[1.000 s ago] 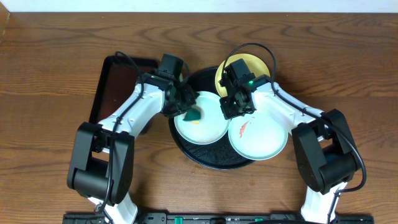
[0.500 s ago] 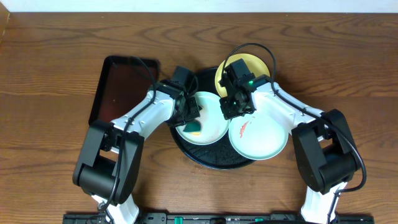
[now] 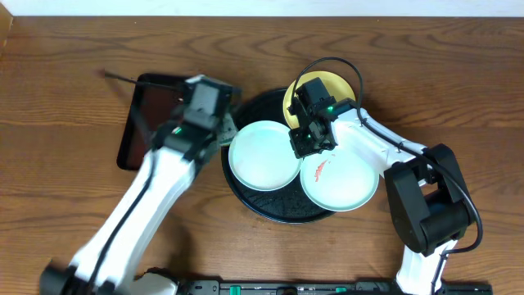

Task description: Clean dirty plates on tray and stack at the side

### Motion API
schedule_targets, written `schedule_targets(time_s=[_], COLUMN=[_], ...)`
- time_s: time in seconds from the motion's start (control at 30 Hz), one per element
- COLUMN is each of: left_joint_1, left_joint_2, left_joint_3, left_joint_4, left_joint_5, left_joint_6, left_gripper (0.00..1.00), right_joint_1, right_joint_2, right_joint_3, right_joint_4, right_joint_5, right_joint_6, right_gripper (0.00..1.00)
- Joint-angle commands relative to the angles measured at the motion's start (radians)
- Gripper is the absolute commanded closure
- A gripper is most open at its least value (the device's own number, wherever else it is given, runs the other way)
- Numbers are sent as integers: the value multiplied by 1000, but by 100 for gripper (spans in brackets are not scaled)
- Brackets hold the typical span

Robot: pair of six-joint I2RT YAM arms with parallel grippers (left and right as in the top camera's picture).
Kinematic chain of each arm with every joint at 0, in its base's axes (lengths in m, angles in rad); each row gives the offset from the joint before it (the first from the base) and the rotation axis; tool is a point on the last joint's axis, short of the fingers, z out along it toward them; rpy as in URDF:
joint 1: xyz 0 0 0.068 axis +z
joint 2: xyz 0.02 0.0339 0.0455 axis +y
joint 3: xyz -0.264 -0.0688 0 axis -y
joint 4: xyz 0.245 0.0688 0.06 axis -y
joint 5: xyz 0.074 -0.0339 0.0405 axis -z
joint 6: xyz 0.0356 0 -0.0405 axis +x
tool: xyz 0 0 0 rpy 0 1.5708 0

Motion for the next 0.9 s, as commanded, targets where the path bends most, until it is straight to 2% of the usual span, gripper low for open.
schedule_targets(time_s=[0.0,0.17,0.27,0.37,0.63,0.73,0.77,0.87], left_joint_1=[57,230,325,386,459,473,473,473], left_joint_2=[-74,-81,-60,-47,-31,2,26,78], left_joint_3=[6,5,5,4,3,3,3,3], left_joint_4=[-14,-68,-108,-130,-99,-99,-100,-100], left_joint_5=[-14,86,101,162,170,196,197,198], left_joint_6=[8,8,7,21,108,116,118,119], left_gripper=[93,93,92,92,92,92,92,92], right_joint_1=[23,67,100,146,282,349,390,473], right_joint_2=[-46,-147,-215,-274,-362,-377,-377,-377], right_joint_3=[-4,0,2,2,2,2,2,2], right_joint_4=[-20,-19,-22,-24,8,62,76,118], right_joint_5=[34,82,199,405,882,1036,1102,1279], right_joint_6=[-47,-50,-50,-57,-114,-249,-362,-433], right_gripper=[99,99,99,99,99,99,99,99])
